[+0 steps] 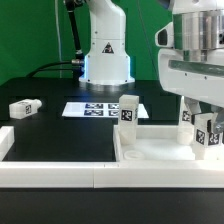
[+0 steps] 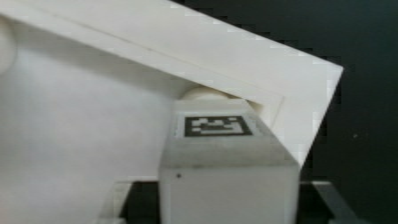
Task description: Assemble square table
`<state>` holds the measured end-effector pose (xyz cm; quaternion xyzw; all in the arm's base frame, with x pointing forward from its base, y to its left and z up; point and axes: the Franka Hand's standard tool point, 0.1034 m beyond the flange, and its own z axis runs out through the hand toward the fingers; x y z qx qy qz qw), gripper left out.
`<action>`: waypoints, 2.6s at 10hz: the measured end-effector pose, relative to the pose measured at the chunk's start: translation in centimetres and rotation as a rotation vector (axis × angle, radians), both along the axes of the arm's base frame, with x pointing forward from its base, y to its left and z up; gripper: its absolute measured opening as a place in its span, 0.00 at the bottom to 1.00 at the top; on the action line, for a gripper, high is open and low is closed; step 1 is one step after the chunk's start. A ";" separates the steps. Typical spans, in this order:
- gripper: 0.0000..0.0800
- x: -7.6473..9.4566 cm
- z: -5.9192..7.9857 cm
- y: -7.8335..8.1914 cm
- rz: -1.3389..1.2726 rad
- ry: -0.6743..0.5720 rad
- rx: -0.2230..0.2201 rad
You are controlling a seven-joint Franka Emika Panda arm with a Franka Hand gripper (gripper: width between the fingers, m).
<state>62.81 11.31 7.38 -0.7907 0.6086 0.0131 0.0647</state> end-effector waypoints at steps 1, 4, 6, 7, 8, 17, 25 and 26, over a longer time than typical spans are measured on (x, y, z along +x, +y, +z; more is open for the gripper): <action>0.36 0.0 0.0 0.2 -0.133 0.013 0.015; 0.36 -0.1 0.1 0.6 -0.219 0.015 0.024; 0.59 0.1 0.1 0.4 -0.045 -0.016 0.008; 0.73 0.1 0.1 0.4 0.146 -0.036 -0.010; 0.73 0.1 0.0 0.6 0.312 -0.041 -0.024; 0.81 0.7 -0.4 0.4 1.218 -0.097 -0.133; 0.37 0.7 -0.5 0.8 1.015 -0.090 -0.138; 0.37 0.8 -0.5 0.6 0.885 -0.080 -0.131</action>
Offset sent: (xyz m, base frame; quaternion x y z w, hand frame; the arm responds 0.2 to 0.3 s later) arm 0.0000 0.0000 0.0000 0.0000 0.0000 -0.0650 0.9979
